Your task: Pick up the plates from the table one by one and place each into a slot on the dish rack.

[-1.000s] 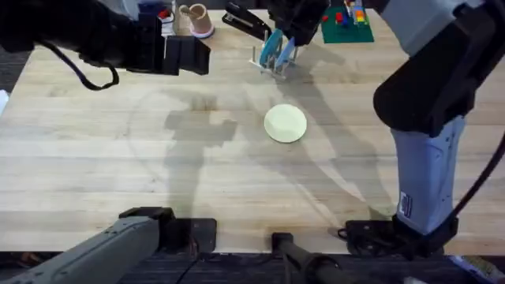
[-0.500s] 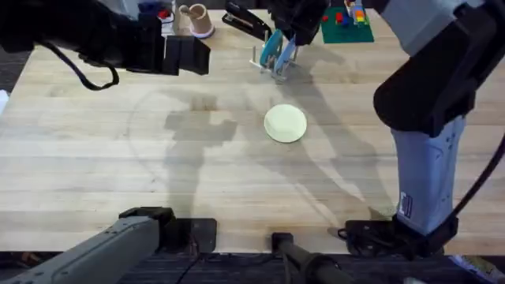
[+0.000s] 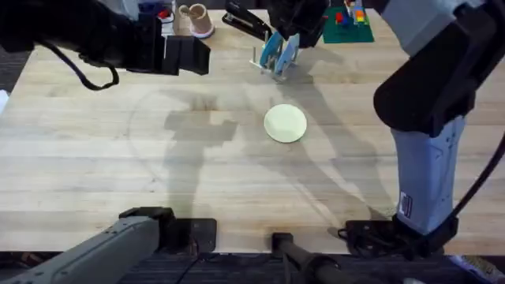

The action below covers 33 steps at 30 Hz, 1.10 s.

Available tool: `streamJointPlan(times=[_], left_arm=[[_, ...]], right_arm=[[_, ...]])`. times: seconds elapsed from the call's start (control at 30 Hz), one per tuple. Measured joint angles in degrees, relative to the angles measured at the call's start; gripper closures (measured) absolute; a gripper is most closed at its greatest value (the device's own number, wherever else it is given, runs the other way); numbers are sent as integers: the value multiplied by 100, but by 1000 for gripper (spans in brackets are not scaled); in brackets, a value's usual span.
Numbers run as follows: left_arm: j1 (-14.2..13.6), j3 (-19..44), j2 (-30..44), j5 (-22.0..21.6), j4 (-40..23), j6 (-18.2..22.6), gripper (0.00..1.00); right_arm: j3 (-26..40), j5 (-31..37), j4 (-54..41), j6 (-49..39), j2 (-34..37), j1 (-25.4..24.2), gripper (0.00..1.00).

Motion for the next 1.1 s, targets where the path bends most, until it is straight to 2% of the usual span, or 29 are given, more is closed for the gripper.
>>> streamJointPlan(times=[0.23, 0.6, 0.67, 0.83, 0.87, 1.1], left_arm=[[0, 0, 0, 0, 0, 2, 7], [0, 0, -1, -1, 0, 1, 7], [0, 0, -2, 0, 0, 0, 8], [0, 0, -1, -1, 0, 2, 8], [0, 0, 0, 0, -2, 0, 8], [0, 0, 0, 0, 0, 2, 8]], right_arm=[[236, -4, -96, -62, 0, 2, 528], [1531, 14, -984, -492, -1, 11, 376], [1751, 31, -1203, -639, 0, 11, 322], [2141, 54, -1375, -1183, 0, 11, 44], [2183, 52, -1375, -1305, 0, 11, 21], [2227, 48, -1377, -2403, -15, 101, 10]])
